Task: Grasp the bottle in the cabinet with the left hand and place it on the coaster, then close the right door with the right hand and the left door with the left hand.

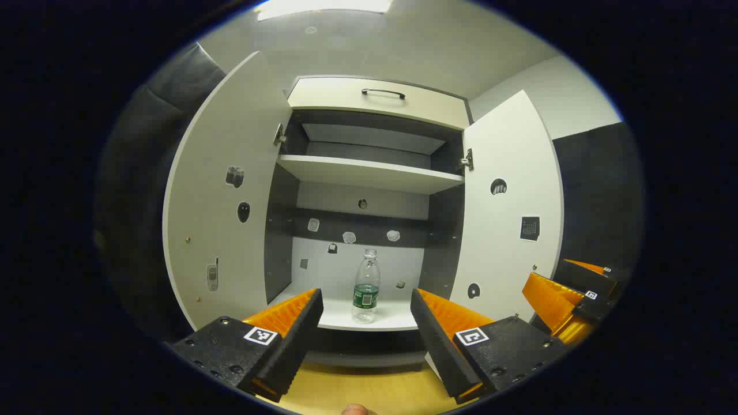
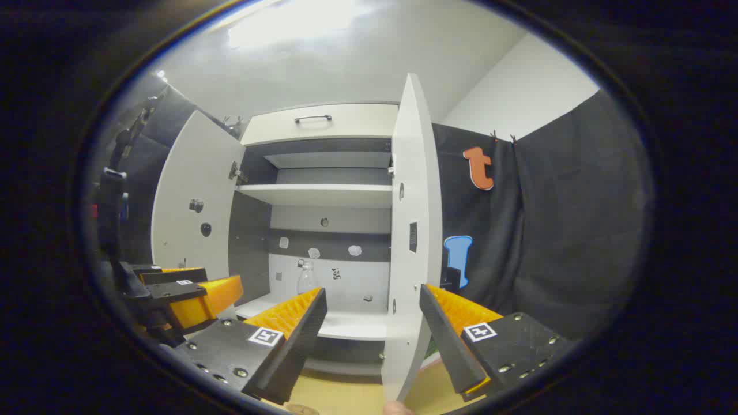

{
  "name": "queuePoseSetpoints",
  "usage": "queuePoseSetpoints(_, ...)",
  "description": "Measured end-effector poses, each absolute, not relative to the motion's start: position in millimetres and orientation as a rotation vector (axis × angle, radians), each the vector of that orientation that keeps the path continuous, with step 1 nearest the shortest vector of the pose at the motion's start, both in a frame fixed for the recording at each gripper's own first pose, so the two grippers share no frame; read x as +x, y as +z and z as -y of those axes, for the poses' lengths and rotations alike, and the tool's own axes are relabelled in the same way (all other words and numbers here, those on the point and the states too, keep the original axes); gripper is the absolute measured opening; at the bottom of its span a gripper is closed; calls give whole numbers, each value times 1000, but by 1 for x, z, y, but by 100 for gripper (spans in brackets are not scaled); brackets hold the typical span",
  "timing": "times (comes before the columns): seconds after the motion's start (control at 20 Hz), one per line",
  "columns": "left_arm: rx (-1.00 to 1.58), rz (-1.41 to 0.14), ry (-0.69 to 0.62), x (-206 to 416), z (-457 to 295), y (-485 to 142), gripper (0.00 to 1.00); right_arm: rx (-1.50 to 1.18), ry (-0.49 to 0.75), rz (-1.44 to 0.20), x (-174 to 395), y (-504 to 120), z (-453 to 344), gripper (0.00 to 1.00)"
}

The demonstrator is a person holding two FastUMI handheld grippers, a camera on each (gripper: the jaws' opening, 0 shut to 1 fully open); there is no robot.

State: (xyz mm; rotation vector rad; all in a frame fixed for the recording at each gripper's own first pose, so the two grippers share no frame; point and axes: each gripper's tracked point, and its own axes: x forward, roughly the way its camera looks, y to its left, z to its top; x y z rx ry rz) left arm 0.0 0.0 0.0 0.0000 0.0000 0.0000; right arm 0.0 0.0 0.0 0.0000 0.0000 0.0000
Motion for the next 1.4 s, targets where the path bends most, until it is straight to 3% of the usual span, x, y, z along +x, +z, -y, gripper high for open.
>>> queuePoseSetpoints(0.05,-11,-1,-6,1,2,1,96,-2,4,-3,3,0,-2,98)
queuePoseSetpoints(0.1,-20,-3,-16,1,6,2,96,1,11,-8,4,0,-5,93)
queuePoseSetpoints(0.2,-30,6,-33,2,12,6,96,9,21,0,4,4,-10,98)
queuePoseSetpoints(0.3,-30,15,-37,4,17,9,96,13,32,5,5,6,-14,98)
queuePoseSetpoints(0.35,-28,17,-38,3,17,9,96,14,37,4,5,4,-16,94)
queuePoseSetpoints(0.4,-25,17,-37,2,17,10,96,14,42,4,5,5,-16,98)
queuePoseSetpoints(1.0,-15,2,-48,8,16,4,96,21,31,14,2,8,-9,98)
queuePoseSetpoints(1.3,13,-30,-83,59,5,2,96,18,-10,24,-10,14,14,98)
queuePoseSetpoints(1.35,25,-36,-82,72,2,0,96,10,-28,27,-14,15,20,93)
queuePoseSetpoints(1.4,32,-44,-82,84,-1,-3,96,6,-46,30,-18,16,27,98)
